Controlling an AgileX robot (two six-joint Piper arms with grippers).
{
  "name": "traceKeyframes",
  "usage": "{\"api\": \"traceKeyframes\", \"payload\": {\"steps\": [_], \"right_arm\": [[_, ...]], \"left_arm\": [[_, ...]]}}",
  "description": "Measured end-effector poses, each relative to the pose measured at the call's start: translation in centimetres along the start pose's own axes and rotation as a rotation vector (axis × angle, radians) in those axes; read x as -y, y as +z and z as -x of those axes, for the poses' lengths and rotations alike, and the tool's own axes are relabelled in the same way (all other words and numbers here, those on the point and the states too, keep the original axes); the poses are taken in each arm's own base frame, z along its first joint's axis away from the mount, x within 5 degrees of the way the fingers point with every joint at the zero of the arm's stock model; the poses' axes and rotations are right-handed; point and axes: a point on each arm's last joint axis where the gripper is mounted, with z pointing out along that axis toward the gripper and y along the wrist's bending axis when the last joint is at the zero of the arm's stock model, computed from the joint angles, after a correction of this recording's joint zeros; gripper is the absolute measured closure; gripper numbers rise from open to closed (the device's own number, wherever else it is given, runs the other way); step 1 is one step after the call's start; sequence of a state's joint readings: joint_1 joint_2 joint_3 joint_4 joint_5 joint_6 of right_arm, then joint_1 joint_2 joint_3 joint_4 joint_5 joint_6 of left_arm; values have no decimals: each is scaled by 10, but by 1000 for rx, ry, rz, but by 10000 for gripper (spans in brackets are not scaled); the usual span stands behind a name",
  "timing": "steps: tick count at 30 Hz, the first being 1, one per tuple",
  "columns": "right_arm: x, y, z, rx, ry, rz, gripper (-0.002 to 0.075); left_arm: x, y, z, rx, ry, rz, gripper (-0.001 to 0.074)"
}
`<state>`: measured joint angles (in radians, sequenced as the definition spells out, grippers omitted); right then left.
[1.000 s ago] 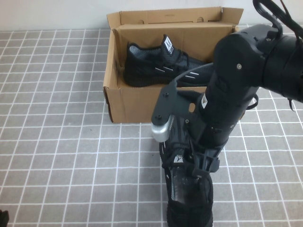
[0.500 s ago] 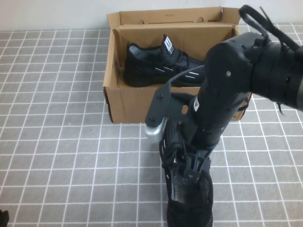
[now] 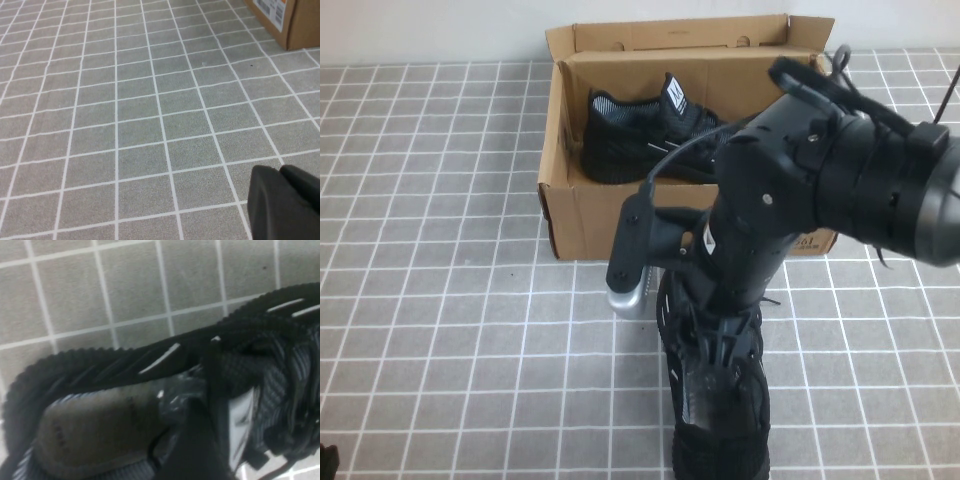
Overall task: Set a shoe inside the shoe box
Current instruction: Pick up the shoe from the table
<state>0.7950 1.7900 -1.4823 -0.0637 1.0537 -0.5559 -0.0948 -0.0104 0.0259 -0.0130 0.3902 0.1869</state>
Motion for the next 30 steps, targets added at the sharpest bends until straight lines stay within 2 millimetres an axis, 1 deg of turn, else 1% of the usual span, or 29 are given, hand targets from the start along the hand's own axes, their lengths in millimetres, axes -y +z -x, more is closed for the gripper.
{"api": "traceKeyframes", "payload": {"steps": [4, 8, 11, 14, 16, 19, 22, 24, 25, 27, 30], "right_arm": [[3, 8, 1, -5, -10, -16, 260], [7, 16, 0, -40, 17, -51, 260], [9, 16, -1, -52, 35, -72, 261], [8, 16, -1, -50, 44, -69, 290], [8, 17, 0, -47, 50, -59, 337], [7, 20, 0, -51, 57, -44, 426], [6, 21, 0, -58, 60, -34, 544], [5, 21, -2, -76, 62, -23, 648], [4, 20, -3, -86, 64, -16, 680], [3, 19, -4, -100, 67, -3, 715], [0, 7, -6, -89, 78, 10, 728]], "left_arm": [[0, 0, 0, 0, 0, 0, 736], [0, 0, 0, 0, 0, 0, 736], [0, 0, 0, 0, 0, 0, 736], [0, 0, 0, 0, 0, 0, 736], [0, 0, 0, 0, 0, 0, 736], [0, 0, 0, 0, 0, 0, 736], [0, 0, 0, 0, 0, 0, 736], [0, 0, 0, 0, 0, 0, 736], [0, 0, 0, 0, 0, 0, 736], [0, 0, 0, 0, 0, 0, 736], [0, 0, 0, 0, 0, 0, 736]]}}
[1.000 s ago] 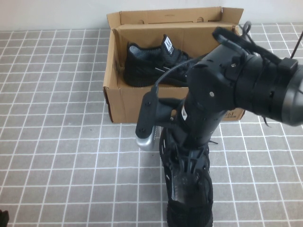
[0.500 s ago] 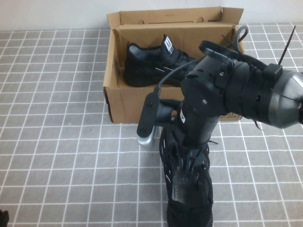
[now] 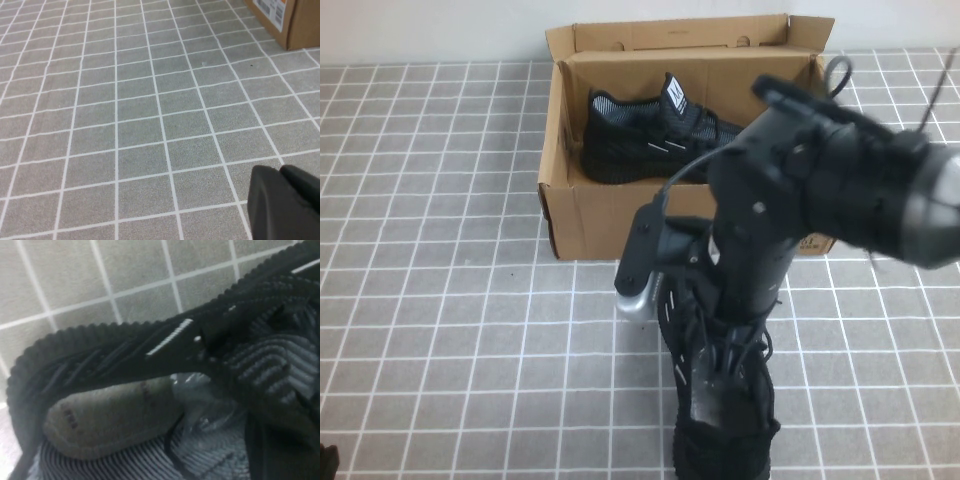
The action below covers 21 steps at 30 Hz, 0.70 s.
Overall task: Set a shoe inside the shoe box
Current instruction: Pick up the shoe from the table
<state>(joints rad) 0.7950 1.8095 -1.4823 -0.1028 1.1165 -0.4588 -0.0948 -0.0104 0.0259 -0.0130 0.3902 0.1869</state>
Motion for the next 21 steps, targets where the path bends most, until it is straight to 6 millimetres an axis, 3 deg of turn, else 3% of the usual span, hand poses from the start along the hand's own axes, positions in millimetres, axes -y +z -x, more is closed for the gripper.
{"api": "traceKeyframes", "payload": {"steps": [5, 13, 17, 21], "right_arm": [[-5, -41, -9, 81, 14, -17, 731], [-18, -127, -40, 287, 26, -112, 731], [-22, -153, -51, 380, 19, -162, 731], [-21, -167, -51, 476, -27, -229, 731]], "left_arm": [[0, 0, 0, 0, 0, 0, 736], [0, 0, 0, 0, 0, 0, 736], [0, 0, 0, 0, 0, 0, 736], [0, 0, 0, 0, 0, 0, 736]]}}
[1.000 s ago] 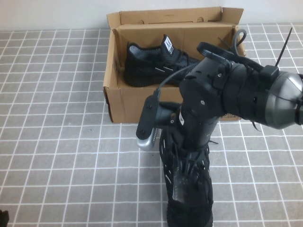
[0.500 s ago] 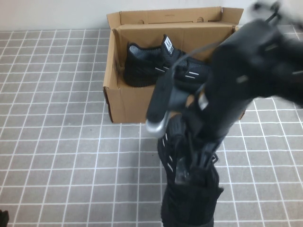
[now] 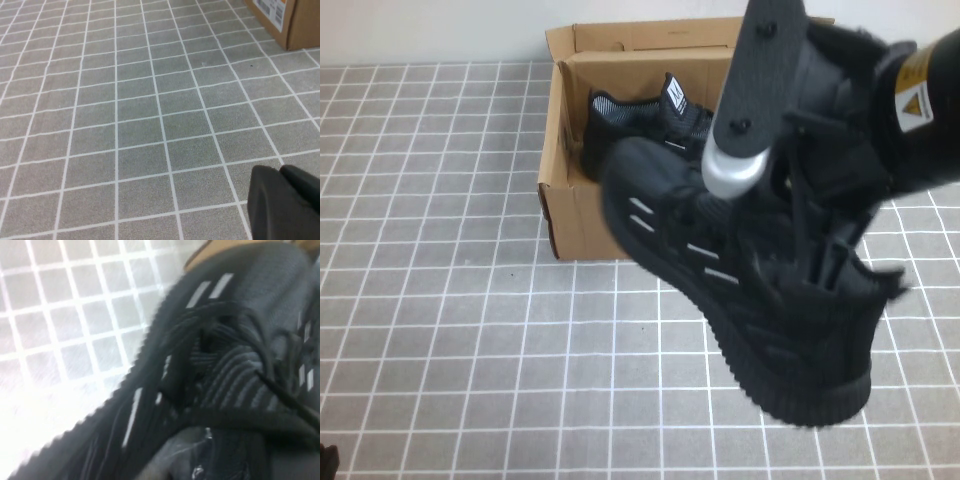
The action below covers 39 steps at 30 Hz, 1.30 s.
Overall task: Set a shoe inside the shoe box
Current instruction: Pick up the shoe from the table, then hand over the shoe
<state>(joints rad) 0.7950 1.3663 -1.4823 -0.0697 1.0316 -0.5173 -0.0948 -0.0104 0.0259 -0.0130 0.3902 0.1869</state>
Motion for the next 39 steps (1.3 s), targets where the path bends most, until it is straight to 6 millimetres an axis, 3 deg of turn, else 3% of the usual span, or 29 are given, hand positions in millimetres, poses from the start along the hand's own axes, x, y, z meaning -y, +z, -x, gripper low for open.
{"api": "traceKeyframes", "payload": {"steps": [20, 22, 29, 35, 39], "right_arm": [[1, 4, 3, 22, -15, -5, 732], [0, 4, 2, 15, -10, 8, 732], [-3, 4, 2, 15, 6, 36, 732], [-5, 4, 3, 21, 19, 57, 732], [-5, 4, 3, 20, 19, 57, 732]], "left_arm": [[-1, 0, 3, 34, 3, 6, 736], [-1, -1, 11, 117, -62, 3, 736], [-5, -6, 33, 372, -590, -52, 736], [-10, -9, 39, 449, -687, -45, 736], [-8, -18, 64, 393, -666, -101, 736]]}}
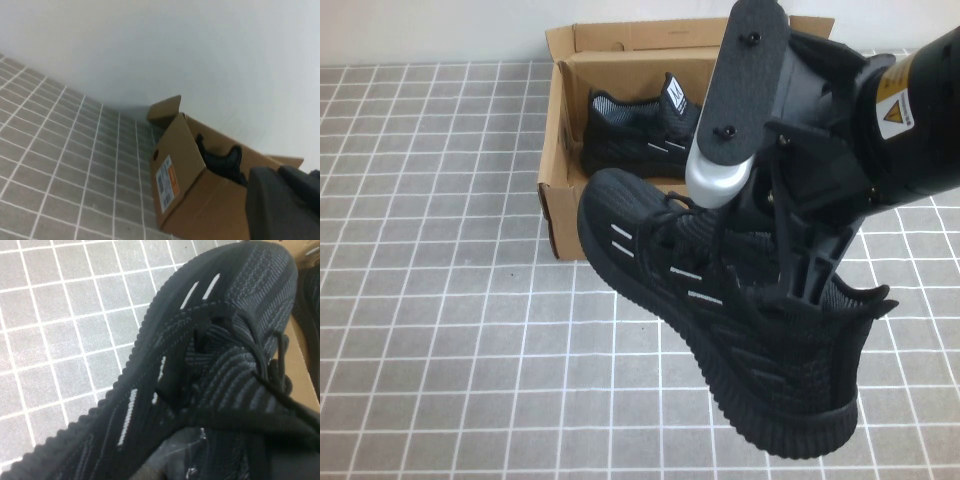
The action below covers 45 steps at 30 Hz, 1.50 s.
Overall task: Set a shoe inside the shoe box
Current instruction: Hand over the shoe
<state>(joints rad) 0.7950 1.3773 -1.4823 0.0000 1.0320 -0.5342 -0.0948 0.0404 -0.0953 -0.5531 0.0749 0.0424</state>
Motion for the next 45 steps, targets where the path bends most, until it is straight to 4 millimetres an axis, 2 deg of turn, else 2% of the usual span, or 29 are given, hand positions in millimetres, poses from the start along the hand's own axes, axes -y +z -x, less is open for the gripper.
{"api": "traceKeyframes", "payload": {"steps": [3, 6, 10, 14, 21, 23, 30, 35, 40, 45], "right_arm": [[0, 0, 0, 2, 3, 4, 732], [-1, 0, 0, 1, 4, 6, 732], [-1, 0, 0, -2, 4, 8, 732], [-1, 0, -1, -6, 4, 11, 732], [-1, 0, -1, -7, 4, 11, 732], [-1, 0, -1, -7, 4, 11, 732], [1, 1, -1, -16, -31, -5, 732], [6, 12, -2, -47, -82, -40, 732], [6, 18, -1, -52, -224, -29, 732], [3, 18, 1, -29, -421, 3, 732]], "left_arm": [[16, 10, 18, -134, 66, -2, 736], [31, 30, 36, -294, 132, -1, 736], [47, 67, 48, -570, 265, -42, 736], [67, 103, 58, -778, 376, -204, 736], [99, 154, 75, -998, 527, -628, 736], [104, 170, 79, -1011, 551, -693, 736], [108, 219, 88, -980, 633, -762, 736], [110, 249, 92, -954, 670, -782, 736], [111, 267, 86, -968, 678, -795, 736], [114, 268, 74, -1021, 746, -806, 687]]}}
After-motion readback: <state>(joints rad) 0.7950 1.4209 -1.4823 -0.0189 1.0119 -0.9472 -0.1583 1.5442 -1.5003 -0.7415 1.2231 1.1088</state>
